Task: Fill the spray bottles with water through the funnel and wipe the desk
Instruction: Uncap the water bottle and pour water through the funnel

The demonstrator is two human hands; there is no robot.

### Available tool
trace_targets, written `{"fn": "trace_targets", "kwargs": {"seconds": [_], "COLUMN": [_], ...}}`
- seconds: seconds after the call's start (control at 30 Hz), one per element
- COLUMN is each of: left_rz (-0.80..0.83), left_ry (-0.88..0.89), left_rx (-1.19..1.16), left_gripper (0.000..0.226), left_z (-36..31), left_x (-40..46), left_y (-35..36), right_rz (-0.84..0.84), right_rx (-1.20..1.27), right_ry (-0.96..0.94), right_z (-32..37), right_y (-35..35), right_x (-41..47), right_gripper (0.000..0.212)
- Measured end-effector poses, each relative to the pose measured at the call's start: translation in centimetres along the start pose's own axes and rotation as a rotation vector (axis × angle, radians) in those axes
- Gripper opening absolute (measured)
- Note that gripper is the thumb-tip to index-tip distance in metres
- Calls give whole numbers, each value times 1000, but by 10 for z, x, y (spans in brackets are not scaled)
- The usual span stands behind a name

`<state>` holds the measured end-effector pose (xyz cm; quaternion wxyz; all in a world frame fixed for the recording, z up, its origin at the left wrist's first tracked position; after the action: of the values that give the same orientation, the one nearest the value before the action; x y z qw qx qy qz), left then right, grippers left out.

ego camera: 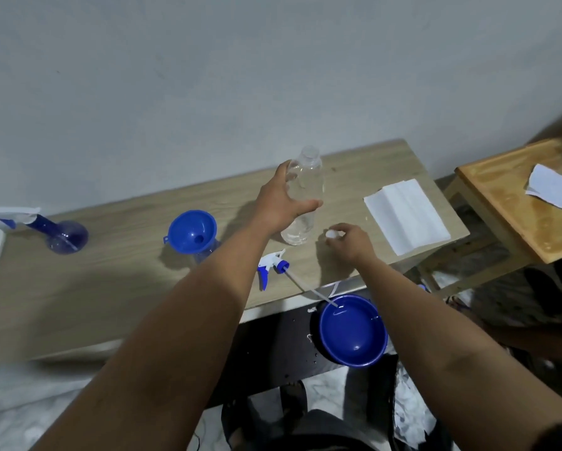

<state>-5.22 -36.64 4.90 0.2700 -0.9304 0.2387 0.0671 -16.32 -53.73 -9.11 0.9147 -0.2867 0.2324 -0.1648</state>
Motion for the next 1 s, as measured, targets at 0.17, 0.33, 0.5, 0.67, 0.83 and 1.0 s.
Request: {"fn": "trace_targets", "kwargs": {"seconds": [0.17,0.33,0.5,0.67,0.83,1.0], "left_rz": [6,11,-39,-52,97,-128], "left_ry": [6,-3,-6,11,75,143], "left_rx": [2,-22,-54,-108,-76,58], "left_gripper": [101,102,96,90,107,88], "left_z": [-1,-1,-8,-26,-59,-42], "left_x": [3,1,-7,-24,-42,-71], "left_y": [1,1,1,-4,-38,-106], "right_rz": [-2,-105,-35,-232,-336,-362], "right_rx": [-156,26,286,438,496,523], "right_ry": [-14,-99,-431,-463,-588,-680], "right_z": [-8,14,82,129,166,200], "right_y": [20,11,2,-23,-46,-58], "right_x": [-7,-9,-15,-33,-54,-69], "right_gripper": [41,72,107,83,71,71]}}
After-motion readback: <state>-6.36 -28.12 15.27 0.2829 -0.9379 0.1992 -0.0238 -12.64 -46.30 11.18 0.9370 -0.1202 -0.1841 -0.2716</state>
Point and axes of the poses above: each hand's wrist, its own x-axis towards the middle knuckle, its own y-axis out of the palm, z = x × y, the point moved 6 cm from there along x, towards the middle knuckle, and after that the axes turned 8 degrees about -y, right-handed, at the moved point
